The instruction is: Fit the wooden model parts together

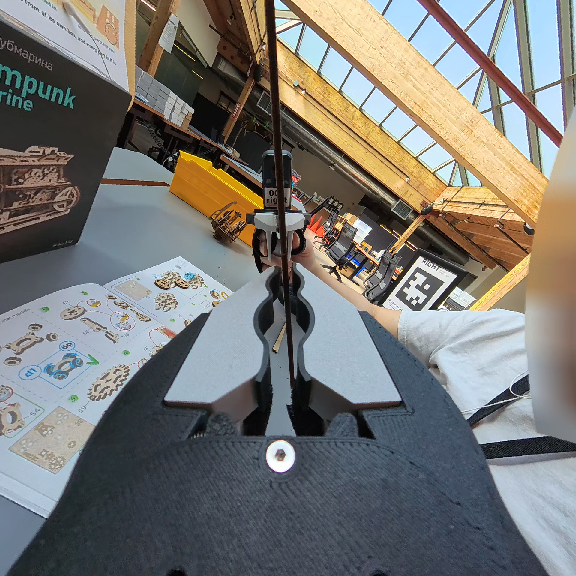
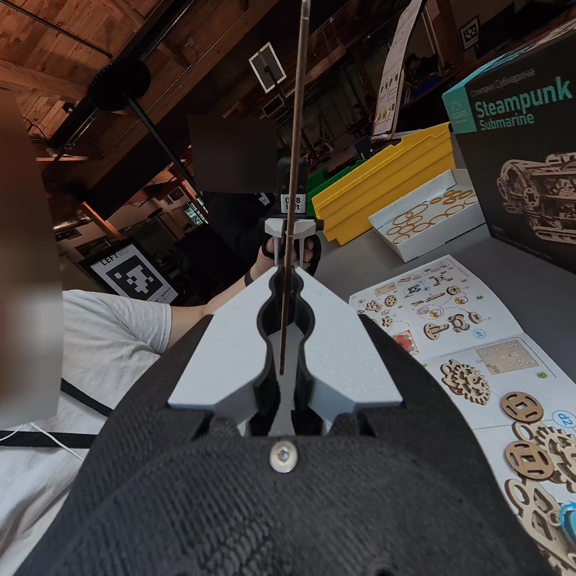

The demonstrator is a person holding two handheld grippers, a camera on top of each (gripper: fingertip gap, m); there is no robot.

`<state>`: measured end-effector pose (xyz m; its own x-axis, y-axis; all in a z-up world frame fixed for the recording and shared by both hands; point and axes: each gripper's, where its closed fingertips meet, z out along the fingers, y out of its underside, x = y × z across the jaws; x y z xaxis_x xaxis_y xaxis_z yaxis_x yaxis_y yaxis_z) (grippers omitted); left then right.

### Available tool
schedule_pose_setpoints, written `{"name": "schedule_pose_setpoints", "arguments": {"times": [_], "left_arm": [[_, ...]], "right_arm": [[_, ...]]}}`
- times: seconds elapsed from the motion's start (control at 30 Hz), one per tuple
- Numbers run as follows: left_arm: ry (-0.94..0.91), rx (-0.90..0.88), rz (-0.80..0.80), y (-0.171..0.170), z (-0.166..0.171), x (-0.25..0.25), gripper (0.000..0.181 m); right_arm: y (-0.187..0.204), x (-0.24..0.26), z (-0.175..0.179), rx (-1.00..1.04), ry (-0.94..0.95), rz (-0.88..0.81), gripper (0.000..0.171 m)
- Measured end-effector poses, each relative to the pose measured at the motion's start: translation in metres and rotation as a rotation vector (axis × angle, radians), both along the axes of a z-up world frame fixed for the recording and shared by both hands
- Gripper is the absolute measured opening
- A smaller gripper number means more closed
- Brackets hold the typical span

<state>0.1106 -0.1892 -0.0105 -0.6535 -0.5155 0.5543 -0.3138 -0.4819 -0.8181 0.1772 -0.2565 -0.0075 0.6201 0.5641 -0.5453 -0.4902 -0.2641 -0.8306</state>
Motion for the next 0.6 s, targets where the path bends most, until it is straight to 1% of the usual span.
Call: {"name": "schedule_pose_setpoints", "arguments": {"times": [0.6], "left_arm": [[0.005, 0.01, -0.009, -0.0031, -0.002, 0.0001, 0.004]], "right_arm": [[0.0031, -0.0087, -0.0048, -0.016, -0.01, 0.022, 0.001]]}}
